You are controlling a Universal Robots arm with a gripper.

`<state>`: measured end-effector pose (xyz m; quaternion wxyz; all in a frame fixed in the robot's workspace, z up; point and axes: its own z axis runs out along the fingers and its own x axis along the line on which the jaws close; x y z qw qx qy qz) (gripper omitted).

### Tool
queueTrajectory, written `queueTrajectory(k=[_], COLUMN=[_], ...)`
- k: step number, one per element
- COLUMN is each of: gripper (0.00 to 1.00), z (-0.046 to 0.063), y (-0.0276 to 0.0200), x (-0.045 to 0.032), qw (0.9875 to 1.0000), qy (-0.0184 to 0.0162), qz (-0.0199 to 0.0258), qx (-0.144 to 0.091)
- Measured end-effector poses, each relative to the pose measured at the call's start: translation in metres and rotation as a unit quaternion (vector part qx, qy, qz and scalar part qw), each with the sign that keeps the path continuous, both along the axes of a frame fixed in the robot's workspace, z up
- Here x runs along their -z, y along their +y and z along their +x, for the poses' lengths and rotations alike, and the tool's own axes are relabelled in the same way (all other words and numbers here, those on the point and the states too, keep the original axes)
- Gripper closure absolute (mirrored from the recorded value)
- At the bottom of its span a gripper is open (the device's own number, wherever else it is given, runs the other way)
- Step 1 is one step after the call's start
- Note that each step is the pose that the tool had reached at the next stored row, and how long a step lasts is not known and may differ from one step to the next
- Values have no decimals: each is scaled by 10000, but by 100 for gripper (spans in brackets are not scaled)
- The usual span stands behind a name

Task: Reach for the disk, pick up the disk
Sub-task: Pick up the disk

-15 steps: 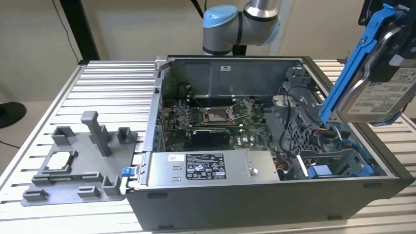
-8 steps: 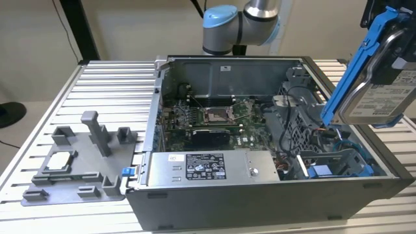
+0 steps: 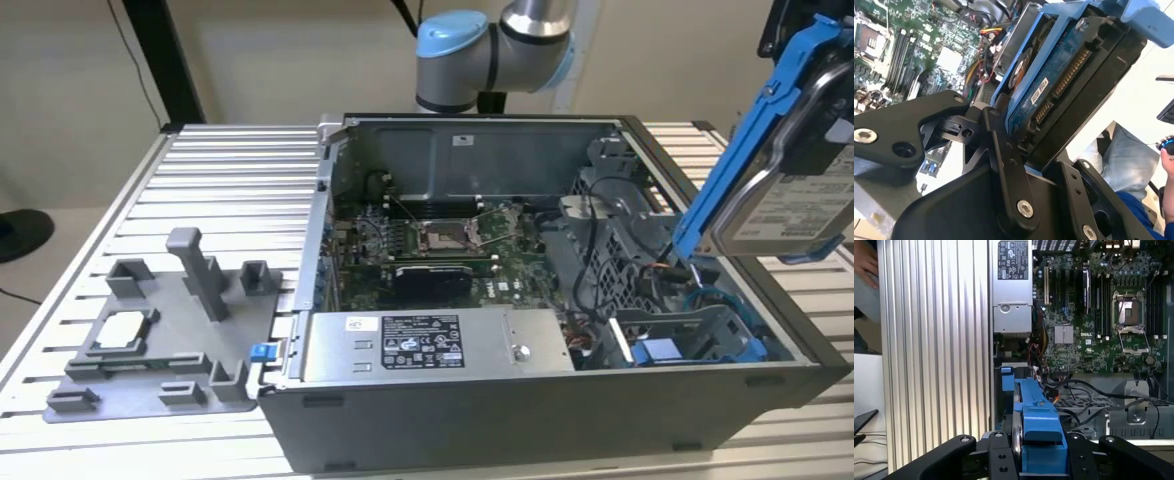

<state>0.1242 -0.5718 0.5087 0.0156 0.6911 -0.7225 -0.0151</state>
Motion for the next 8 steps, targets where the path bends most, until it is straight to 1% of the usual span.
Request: queueTrajectory(k=[5, 8], gripper=[100, 100], z=[133, 150], y=[-20, -23], x=[0, 0], qw=[10000, 10000], qy=[1, 1], qz=[0, 1], qx=[0, 0])
